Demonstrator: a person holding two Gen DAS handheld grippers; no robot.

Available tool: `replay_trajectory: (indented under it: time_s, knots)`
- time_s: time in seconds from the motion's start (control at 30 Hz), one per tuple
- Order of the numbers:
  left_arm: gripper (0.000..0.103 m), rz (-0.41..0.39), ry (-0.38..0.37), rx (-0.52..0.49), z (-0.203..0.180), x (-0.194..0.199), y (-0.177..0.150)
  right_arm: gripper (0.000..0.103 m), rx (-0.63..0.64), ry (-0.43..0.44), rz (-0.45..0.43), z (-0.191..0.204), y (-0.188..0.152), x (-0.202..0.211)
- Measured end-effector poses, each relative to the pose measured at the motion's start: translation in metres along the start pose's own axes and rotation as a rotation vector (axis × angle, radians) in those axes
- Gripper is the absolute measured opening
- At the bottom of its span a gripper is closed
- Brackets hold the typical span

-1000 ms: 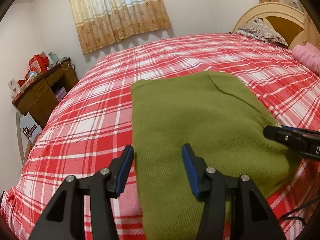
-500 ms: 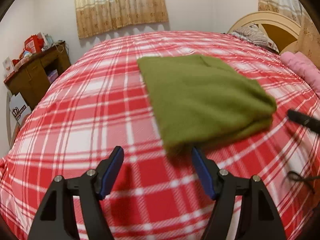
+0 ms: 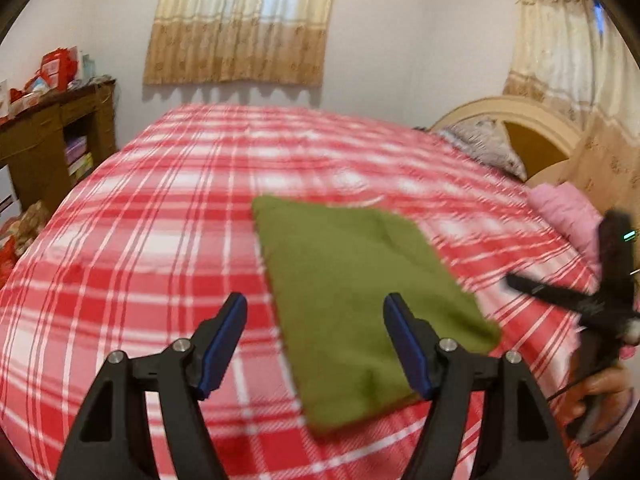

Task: Fold small clothes
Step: 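Press the folded sweater flat with the left gripper while the right gripper straightens its side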

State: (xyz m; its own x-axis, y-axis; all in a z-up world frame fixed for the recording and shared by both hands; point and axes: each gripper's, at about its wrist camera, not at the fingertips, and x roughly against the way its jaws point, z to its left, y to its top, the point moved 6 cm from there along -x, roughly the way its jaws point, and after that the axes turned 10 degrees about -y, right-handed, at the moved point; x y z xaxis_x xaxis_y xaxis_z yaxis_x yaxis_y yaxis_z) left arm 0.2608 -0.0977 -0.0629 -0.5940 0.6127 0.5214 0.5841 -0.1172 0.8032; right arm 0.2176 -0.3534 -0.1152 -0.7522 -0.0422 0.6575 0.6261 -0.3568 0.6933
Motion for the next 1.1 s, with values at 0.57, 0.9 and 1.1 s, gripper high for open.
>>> replay_trajectory:
  time_s: [0.57, 0.9, 1.1]
  knots:
    - [0.074, 0.173, -0.161, 0.303, 0.056, -0.118, -0.018, 0.063, -0.032, 0.066, 0.114, -0.002, 0.018, -0.114]
    - [0.074, 0.183, -0.157, 0.251, 0.043, -0.115, -0.021, 0.067, 0.052, 0.202, 0.172, 0.023, 0.004, -0.112]
    - [0.074, 0.186, -0.14, 0.237, 0.045, -0.12, -0.018, 0.067, 0.074, 0.155, 0.148, 0.029, 0.011, -0.122]
